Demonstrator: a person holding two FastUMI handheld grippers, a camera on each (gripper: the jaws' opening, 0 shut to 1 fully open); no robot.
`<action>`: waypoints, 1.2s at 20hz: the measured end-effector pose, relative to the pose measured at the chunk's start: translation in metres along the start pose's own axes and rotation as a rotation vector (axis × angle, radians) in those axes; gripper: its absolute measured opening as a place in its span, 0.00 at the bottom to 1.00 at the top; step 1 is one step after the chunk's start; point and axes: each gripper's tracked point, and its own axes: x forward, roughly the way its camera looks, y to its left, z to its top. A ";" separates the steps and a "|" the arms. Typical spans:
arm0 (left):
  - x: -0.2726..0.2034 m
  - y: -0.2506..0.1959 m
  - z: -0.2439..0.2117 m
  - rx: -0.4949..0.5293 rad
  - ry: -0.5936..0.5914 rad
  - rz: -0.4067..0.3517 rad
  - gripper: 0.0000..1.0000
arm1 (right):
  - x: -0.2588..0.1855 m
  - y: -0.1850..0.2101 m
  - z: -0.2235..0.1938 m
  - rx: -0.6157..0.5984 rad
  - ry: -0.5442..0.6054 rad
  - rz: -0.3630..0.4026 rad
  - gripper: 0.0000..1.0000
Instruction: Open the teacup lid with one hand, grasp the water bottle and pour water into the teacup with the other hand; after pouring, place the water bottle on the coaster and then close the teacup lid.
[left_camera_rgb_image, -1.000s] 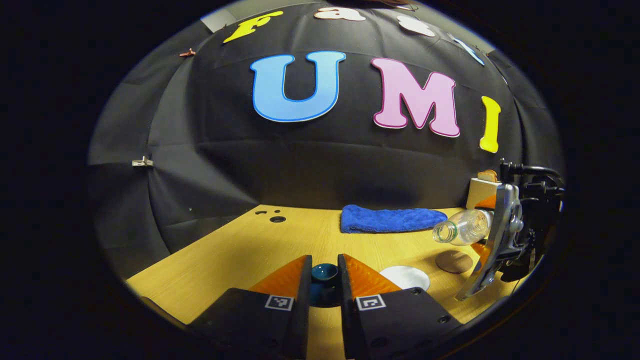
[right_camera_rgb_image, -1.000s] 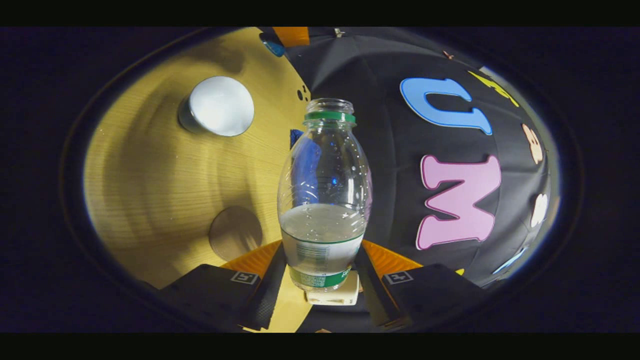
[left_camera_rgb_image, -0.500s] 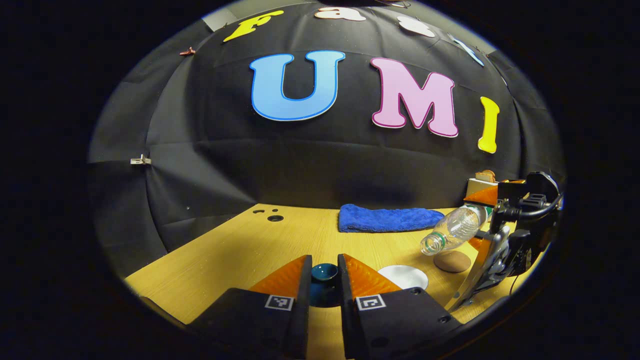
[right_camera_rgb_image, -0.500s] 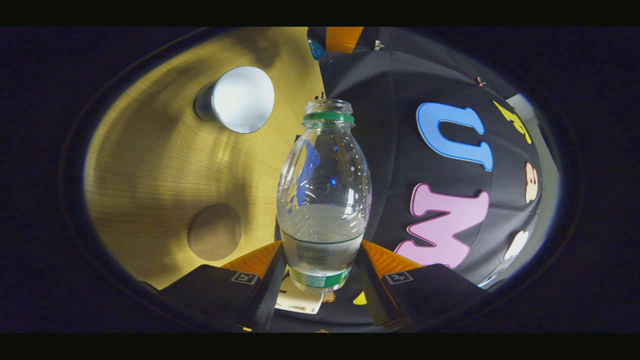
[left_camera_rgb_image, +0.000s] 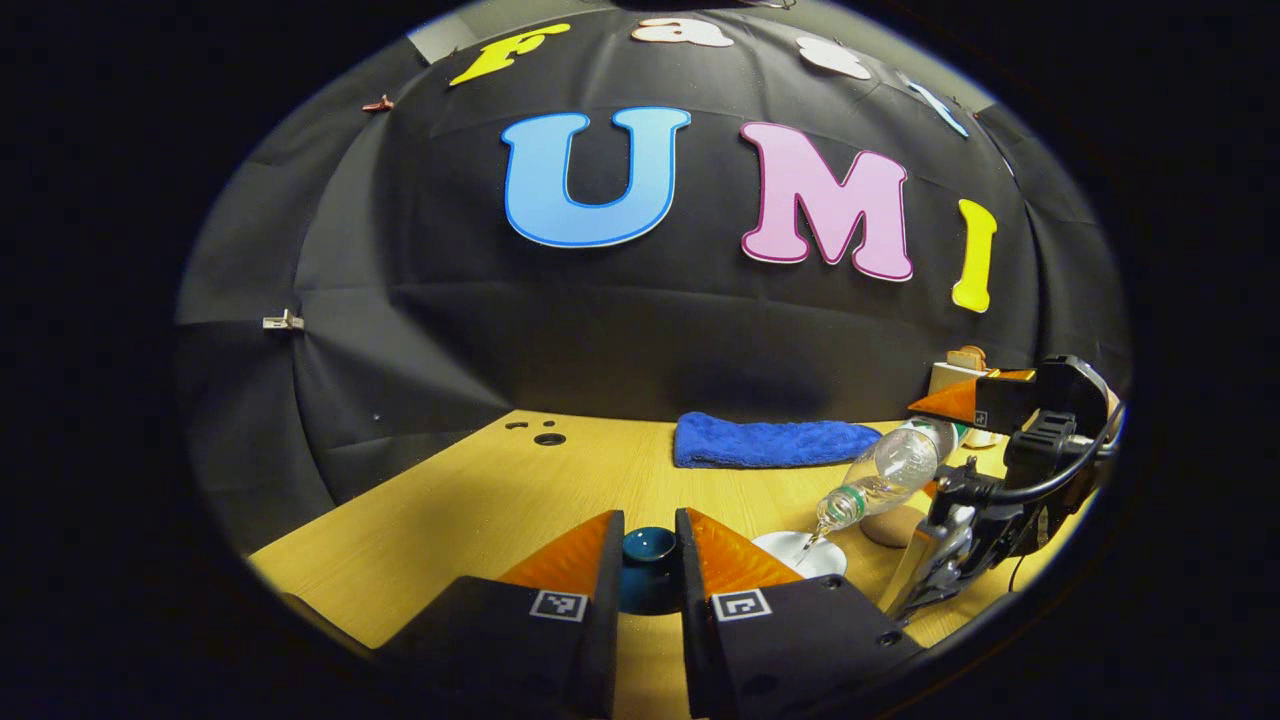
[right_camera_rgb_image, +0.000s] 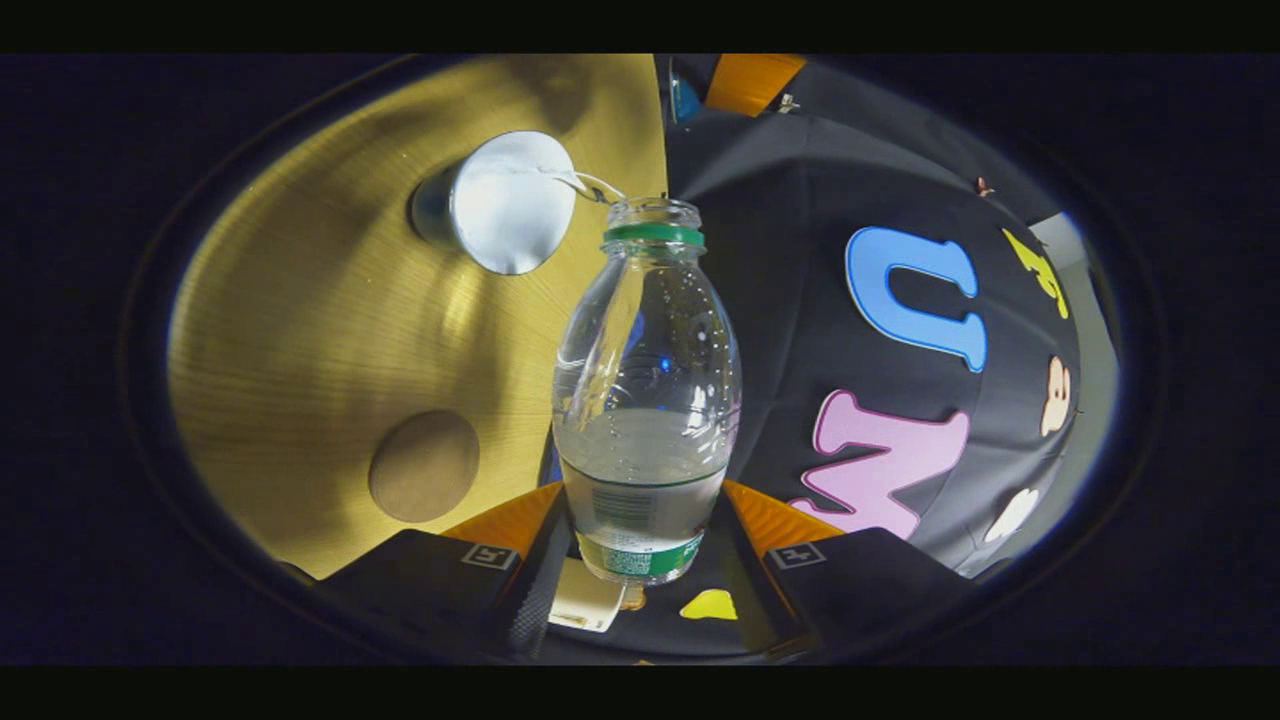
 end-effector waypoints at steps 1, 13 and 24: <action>0.000 0.000 -0.001 -0.003 0.001 -0.002 0.31 | 0.000 0.000 -0.002 -0.005 0.002 0.000 0.75; -0.001 0.001 -0.002 0.011 -0.005 -0.014 0.31 | 0.009 -0.001 -0.014 -0.102 0.016 -0.051 0.75; -0.001 -0.005 -0.002 -0.005 -0.006 -0.027 0.31 | 0.006 0.003 -0.011 -0.242 -0.050 -0.145 0.75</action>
